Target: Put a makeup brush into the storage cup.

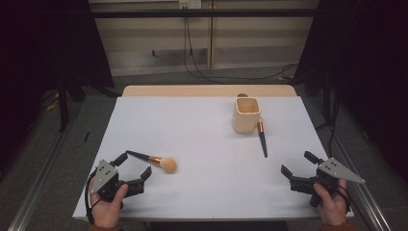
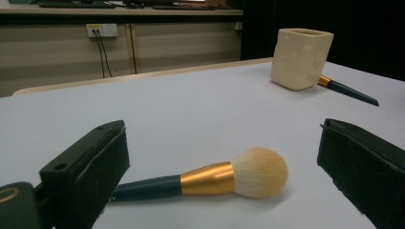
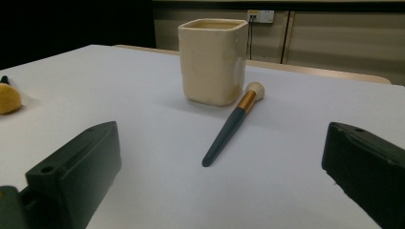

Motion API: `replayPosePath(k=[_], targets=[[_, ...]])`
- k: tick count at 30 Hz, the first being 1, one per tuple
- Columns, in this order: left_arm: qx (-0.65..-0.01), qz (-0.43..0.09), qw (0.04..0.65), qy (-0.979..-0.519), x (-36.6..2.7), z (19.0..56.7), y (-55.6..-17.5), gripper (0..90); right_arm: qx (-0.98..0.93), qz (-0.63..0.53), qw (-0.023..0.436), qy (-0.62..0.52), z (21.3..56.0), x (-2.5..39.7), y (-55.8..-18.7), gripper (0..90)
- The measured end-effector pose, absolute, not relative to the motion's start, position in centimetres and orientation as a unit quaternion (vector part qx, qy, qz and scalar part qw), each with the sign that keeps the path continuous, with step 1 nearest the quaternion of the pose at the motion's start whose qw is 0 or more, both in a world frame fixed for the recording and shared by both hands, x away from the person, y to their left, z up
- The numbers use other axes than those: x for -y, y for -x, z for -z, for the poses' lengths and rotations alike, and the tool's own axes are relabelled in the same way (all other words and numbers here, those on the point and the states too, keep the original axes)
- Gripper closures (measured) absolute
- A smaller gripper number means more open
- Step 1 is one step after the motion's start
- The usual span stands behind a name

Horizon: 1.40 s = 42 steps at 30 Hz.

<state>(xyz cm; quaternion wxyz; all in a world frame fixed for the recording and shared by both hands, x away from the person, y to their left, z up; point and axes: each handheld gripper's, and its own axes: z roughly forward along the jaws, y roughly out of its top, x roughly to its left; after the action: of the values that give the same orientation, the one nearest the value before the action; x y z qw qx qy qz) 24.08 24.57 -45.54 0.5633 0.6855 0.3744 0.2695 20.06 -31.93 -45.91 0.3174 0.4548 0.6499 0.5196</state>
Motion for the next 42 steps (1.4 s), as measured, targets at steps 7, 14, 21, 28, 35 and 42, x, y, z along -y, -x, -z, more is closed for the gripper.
replayPosePath(k=[7,14,21,28,35,42], targets=[[-0.38,-0.27,0.562,-0.683,-24.8,45.5,-24.0,3.5,-0.651,-0.519,0.314,-0.457,46.0,32.0,-20.1,0.0],[-0.38,-0.27,0.564,-0.682,-24.9,45.2,-23.9,3.6,-0.651,-0.52,0.31,-0.457,46.1,31.9,-20.3,0.0],[-0.372,-0.266,0.567,-0.685,-24.4,44.5,-23.7,3.5,-0.651,-0.519,0.31,-0.459,46.0,31.9,-20.2,0.0],[-0.36,-0.267,0.566,-0.692,-23.9,43.3,-24.2,2.3,-0.651,-0.522,0.306,-0.459,46.0,31.8,-20.2,0.0],[-0.365,-0.274,0.56,-0.691,-23.6,42.2,-25.5,2.3,-0.65,-0.521,0.307,-0.46,46.0,31.8,-20.1,0.0],[-0.358,-0.271,0.555,-0.7,-23.5,42.0,-26.5,2.3,-0.651,-0.52,0.31,-0.458,46.0,31.8,-20.2,0.0]])
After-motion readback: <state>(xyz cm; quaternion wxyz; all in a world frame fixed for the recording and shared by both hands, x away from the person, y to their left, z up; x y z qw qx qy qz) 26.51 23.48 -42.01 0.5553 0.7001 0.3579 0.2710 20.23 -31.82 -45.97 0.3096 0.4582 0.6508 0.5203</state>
